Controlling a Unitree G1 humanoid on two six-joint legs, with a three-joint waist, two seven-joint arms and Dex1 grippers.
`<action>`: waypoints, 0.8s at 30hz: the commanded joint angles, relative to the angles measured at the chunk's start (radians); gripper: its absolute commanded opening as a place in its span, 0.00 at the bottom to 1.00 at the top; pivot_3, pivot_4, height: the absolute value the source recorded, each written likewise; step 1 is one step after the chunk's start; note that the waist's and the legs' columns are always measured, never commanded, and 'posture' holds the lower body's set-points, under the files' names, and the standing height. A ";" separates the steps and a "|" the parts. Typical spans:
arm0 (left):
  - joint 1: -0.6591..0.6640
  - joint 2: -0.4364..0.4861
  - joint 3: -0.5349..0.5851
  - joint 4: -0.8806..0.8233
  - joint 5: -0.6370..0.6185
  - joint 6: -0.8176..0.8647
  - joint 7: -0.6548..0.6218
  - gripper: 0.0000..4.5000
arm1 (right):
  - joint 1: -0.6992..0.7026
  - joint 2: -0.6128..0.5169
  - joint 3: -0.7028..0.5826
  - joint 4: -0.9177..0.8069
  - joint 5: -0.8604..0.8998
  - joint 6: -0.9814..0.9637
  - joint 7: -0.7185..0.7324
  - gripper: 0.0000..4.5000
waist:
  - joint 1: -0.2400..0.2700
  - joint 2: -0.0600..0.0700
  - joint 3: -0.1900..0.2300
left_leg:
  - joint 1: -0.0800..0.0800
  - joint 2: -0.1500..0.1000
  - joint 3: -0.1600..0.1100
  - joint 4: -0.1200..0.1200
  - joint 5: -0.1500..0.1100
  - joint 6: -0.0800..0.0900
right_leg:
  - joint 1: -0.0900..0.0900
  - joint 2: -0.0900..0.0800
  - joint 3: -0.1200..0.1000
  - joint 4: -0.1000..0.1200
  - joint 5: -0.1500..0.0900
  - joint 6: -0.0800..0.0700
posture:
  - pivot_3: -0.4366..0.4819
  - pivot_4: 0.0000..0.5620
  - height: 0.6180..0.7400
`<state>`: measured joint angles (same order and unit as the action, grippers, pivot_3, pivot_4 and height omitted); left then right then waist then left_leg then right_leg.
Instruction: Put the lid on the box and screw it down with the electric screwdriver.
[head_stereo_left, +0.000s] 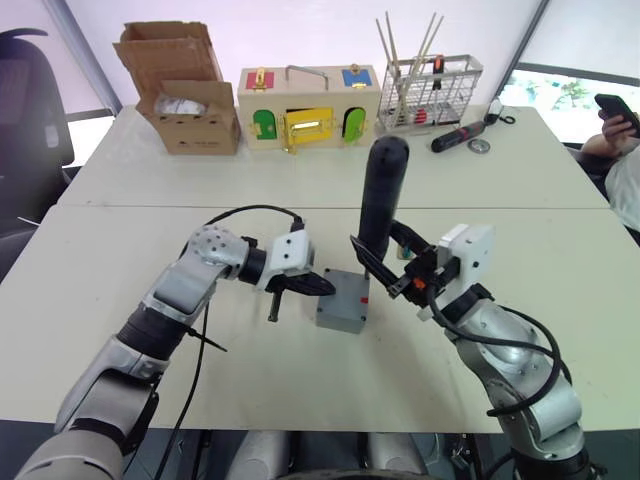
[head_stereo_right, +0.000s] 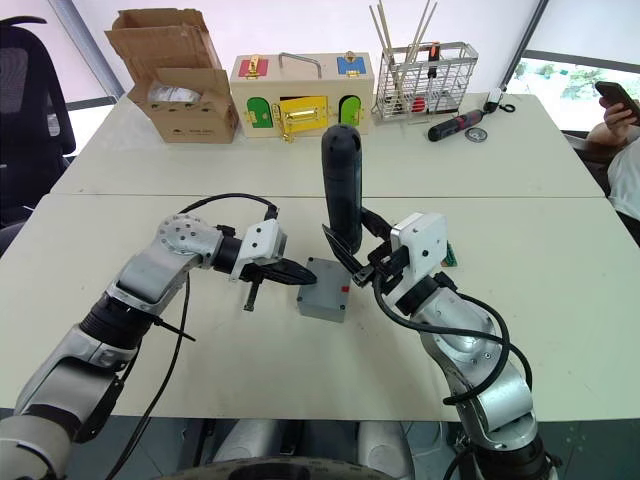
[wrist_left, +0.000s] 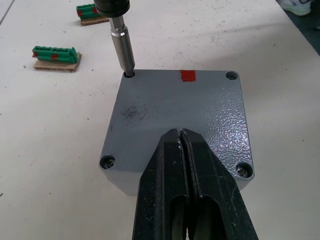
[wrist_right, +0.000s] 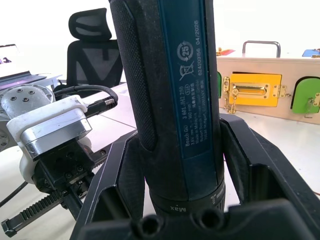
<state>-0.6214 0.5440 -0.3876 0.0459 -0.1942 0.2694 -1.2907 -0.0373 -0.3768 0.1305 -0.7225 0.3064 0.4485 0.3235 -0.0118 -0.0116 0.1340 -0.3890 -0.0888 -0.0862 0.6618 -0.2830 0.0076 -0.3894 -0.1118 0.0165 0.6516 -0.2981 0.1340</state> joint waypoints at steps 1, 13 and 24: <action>0.022 0.013 -0.031 0.000 0.034 0.009 -0.011 0.00 | 0.053 0.003 0.046 0.072 -0.004 0.045 0.017 0.44 | 0.001 0.000 -0.002 | 0.000 0.000 0.000 0.000 0.000 0.000 | 0.000 0.000 0.000 0.000 0.000 0.000 | 0.48 0.27 1.00; 0.021 0.010 -0.028 -0.004 0.037 0.017 -0.011 0.00 | 0.080 0.005 0.037 0.109 -0.026 0.022 0.022 0.44 | 0.002 -0.001 -0.004 | 0.000 0.000 0.000 0.000 0.000 0.000 | 0.000 0.000 0.000 -0.001 0.000 0.000 | 0.48 0.27 1.00; 0.011 0.008 -0.024 -0.010 0.035 0.021 -0.011 0.00 | 0.093 0.028 -0.006 0.161 -0.024 0.008 0.009 0.44 | 0.004 -0.002 -0.005 | 0.000 0.000 -0.001 0.000 0.000 0.000 | 0.001 0.000 0.000 -0.002 0.000 0.000 | 0.48 0.27 1.00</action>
<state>-0.6204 0.5439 -0.3893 0.0375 -0.1838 0.2785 -1.2947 -0.0020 -0.3416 0.1117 -0.6807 0.2937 0.3911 0.3338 -0.0077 -0.0136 0.1289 -0.3887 -0.0891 -0.0872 0.6617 -0.2833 0.0080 -0.3880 -0.1119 0.0167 0.6494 -0.2981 0.1340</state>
